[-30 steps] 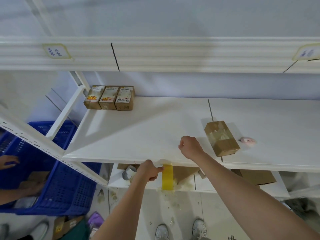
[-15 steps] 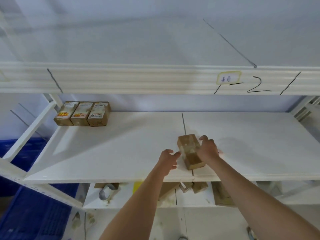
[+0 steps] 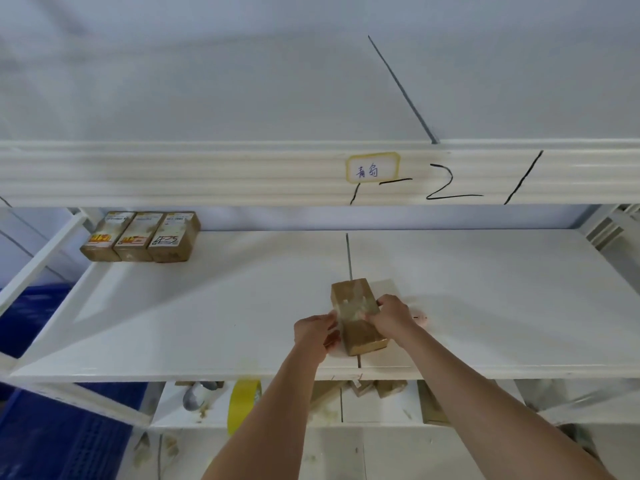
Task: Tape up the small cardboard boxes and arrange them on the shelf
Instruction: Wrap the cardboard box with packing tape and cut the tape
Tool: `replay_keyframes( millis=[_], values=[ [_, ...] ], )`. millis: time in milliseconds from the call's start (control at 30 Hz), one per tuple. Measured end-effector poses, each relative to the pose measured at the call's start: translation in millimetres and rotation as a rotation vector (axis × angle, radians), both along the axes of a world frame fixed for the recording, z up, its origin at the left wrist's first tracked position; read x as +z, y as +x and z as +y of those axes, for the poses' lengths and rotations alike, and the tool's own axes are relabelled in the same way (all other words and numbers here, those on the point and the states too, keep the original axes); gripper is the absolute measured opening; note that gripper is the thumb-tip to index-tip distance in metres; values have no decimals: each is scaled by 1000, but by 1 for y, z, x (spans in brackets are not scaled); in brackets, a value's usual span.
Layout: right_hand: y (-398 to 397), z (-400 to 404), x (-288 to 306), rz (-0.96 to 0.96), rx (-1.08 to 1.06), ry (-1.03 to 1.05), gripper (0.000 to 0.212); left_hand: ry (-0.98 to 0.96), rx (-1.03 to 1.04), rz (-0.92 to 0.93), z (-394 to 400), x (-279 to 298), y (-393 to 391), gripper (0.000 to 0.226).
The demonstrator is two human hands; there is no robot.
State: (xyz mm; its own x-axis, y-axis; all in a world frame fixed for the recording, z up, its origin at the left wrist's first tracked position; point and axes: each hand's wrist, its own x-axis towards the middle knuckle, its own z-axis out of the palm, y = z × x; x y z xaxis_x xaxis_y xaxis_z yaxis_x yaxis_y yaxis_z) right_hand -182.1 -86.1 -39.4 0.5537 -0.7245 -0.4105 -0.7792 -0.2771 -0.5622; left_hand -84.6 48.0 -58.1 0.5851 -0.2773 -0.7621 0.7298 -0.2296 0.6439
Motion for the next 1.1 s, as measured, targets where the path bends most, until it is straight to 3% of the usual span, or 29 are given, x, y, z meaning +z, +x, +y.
replay_keyframes(
  millis=[567, 833, 967, 1100],
  values=[
    [-3, -12, -4, -83, -51, 166, 44, -38, -29, 287, 8, -3, 4, 26],
    [-1, -14, -8, -73, -57, 189, 44, 25, -69, 246, 2, -4, -1, 29],
    [1, -15, -8, -49, -47, 175, 55, 56, -63, 214, 1, -3, -1, 33],
    [1, -14, -7, -38, -50, 157, 57, 200, -49, 131, -4, -5, -3, 40]
  ],
)
